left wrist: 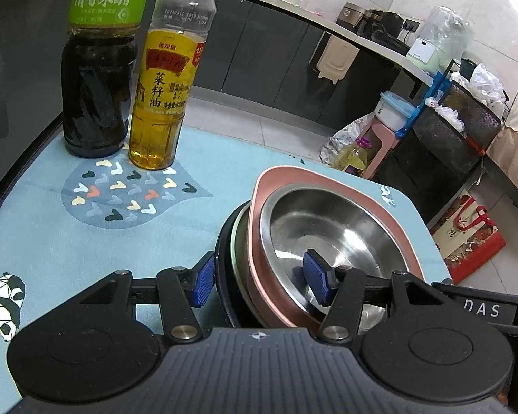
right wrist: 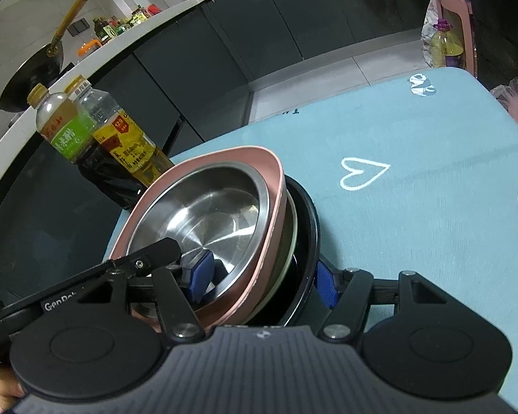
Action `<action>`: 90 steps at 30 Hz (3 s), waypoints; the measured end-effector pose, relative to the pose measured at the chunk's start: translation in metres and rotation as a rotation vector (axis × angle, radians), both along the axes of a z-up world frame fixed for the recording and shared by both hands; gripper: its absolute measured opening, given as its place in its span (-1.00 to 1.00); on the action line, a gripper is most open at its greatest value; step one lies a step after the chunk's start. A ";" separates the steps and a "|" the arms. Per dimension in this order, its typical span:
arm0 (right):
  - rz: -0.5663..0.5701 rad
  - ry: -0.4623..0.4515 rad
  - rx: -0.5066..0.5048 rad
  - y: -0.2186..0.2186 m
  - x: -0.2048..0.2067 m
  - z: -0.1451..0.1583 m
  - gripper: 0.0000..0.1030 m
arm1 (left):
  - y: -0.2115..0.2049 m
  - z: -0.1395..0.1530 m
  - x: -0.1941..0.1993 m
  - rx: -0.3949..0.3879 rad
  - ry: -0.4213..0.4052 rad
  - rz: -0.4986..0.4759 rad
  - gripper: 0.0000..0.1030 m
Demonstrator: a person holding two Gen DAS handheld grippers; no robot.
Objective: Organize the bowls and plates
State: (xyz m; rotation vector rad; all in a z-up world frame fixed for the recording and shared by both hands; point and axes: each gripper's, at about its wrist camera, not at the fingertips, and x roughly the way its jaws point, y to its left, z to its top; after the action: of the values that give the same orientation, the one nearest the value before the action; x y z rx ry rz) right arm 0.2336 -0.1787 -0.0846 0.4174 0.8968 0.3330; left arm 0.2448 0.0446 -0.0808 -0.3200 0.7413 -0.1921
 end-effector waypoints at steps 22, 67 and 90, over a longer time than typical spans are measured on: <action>0.002 -0.007 0.016 -0.003 -0.002 -0.004 -0.06 | 0.011 0.011 -0.011 0.025 -0.097 0.029 0.07; -0.003 -0.427 -0.244 0.029 -0.118 0.051 -0.01 | -0.004 0.035 -0.126 0.229 -0.184 0.080 0.08; -0.075 -0.474 -0.297 0.045 -0.183 0.055 -0.01 | -0.014 0.038 -0.191 0.298 -0.188 0.089 0.08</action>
State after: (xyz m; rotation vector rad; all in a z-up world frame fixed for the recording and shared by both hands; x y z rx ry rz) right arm 0.0501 -0.1340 -0.0298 0.0873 0.4541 0.2111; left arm 0.0536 0.0307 -0.0432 -0.0498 0.5588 -0.0248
